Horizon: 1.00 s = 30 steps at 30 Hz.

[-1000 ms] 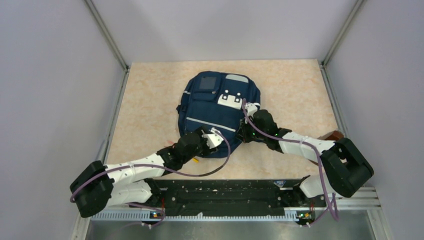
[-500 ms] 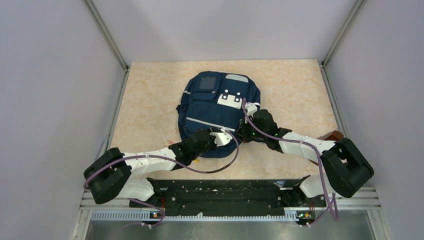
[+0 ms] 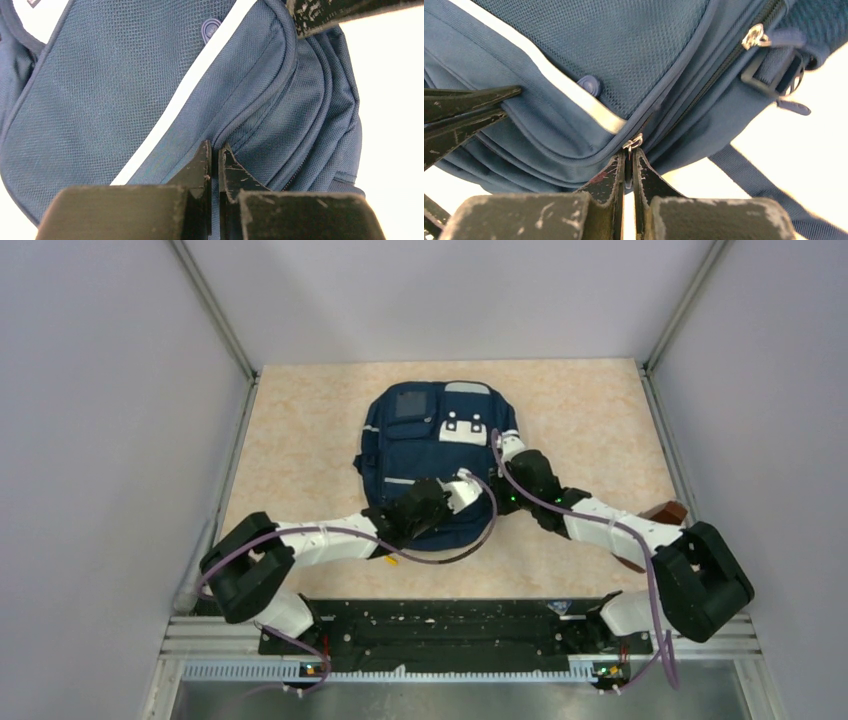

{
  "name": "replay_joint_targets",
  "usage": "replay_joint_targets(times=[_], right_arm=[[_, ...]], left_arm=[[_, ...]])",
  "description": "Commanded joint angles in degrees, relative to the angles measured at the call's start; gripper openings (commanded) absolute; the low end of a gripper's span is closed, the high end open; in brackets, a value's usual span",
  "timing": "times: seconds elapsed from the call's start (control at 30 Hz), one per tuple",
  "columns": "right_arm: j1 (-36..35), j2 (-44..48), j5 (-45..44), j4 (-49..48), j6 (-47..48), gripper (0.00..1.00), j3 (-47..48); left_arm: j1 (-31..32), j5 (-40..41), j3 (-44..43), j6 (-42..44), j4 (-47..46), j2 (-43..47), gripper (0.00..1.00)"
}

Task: Pack the student bag
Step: Unzip the student bag at the center of the board.

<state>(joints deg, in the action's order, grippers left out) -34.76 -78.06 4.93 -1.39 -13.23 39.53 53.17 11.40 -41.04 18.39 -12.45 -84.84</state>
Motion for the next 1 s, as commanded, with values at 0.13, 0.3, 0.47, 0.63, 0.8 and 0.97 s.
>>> replay_joint_targets(times=[0.13, 0.3, 0.47, 0.63, 0.8, 0.97], right_arm=[[-0.74, 9.23, 1.01, 7.1, 0.6, 0.0, 2.18], [-0.74, 9.1, 2.0, 5.95, -0.2, 0.0, 0.85], [-0.74, 5.65, 2.16, 1.9, -2.37, 0.0, -1.16], [-0.6, 3.77, -0.77, -0.03, -3.25, 0.0, -1.31], [1.67, 3.24, -0.48, -0.38, -4.13, 0.0, -1.63], [3.36, 2.93, 0.08, -0.79, -4.32, 0.0, -2.03]], left_arm=[[0.01, -3.62, -14.14, -12.92, -3.68, -9.88, 0.0], [-0.08, -6.59, -18.62, -19.99, -7.24, -13.1, 0.0], [-0.36, -10.62, -17.73, -27.08, -19.7, -14.12, 0.0], [-1.63, -12.13, -13.93, -28.46, -22.69, -11.93, 0.13], [-3.82, -7.41, -6.23, -26.01, -17.02, -3.52, 0.55], [-4.67, -2.69, -0.51, -23.8, -8.23, 5.98, 0.66]])
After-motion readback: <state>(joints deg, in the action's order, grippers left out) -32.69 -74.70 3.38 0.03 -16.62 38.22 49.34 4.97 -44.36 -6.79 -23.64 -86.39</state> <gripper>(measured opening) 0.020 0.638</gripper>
